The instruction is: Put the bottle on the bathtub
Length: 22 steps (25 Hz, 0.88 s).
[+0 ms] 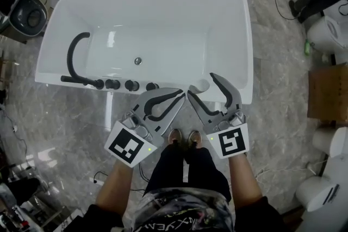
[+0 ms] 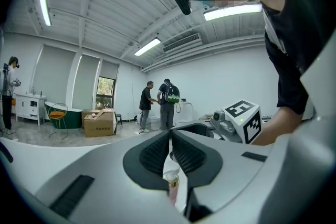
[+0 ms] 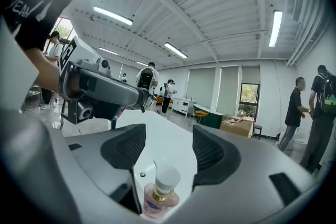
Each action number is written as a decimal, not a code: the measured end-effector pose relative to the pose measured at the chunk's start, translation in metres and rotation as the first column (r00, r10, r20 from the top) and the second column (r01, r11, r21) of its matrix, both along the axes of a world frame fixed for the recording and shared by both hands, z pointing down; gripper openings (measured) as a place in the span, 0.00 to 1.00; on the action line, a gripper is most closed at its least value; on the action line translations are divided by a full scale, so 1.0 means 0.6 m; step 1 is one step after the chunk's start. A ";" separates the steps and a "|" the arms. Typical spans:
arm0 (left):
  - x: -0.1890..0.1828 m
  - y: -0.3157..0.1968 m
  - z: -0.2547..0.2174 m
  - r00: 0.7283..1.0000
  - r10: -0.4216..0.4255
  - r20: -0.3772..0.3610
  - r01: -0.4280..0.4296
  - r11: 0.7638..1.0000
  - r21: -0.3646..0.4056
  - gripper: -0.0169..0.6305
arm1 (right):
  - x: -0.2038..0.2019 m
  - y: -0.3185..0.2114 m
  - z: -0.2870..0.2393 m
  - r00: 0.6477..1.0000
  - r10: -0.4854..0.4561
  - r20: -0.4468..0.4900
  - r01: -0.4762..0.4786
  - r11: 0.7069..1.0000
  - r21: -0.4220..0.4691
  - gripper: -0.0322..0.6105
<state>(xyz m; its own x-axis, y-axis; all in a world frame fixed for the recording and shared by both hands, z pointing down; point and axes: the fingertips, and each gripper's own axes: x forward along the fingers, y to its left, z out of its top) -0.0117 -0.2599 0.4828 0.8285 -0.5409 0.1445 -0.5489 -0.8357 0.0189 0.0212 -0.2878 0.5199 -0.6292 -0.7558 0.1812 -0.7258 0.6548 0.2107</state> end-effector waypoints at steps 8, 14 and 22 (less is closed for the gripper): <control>-0.018 0.042 -0.141 1.000 0.022 -0.008 -0.022 0.999 0.036 0.08 | -0.025 0.068 -0.175 0.998 0.009 0.060 -0.011 0.999 0.031 0.49; 0.009 0.067 -0.228 0.999 0.039 -0.009 -0.039 0.998 0.053 0.08 | -0.006 0.108 -0.271 0.999 -0.019 0.048 0.017 0.999 0.034 0.49; 0.003 0.108 -0.301 0.999 0.053 -0.002 -0.053 0.997 0.063 0.08 | -0.007 0.154 -0.370 0.997 -0.050 0.067 0.046 0.997 0.058 0.49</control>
<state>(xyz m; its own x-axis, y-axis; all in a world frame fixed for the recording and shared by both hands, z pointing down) -0.0099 -0.1953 0.3024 0.8567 -0.5044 0.1083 -0.5040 -0.8631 -0.0331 0.0169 -0.1955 0.2976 -0.6743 -0.7324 0.0947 -0.7079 0.6776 0.1993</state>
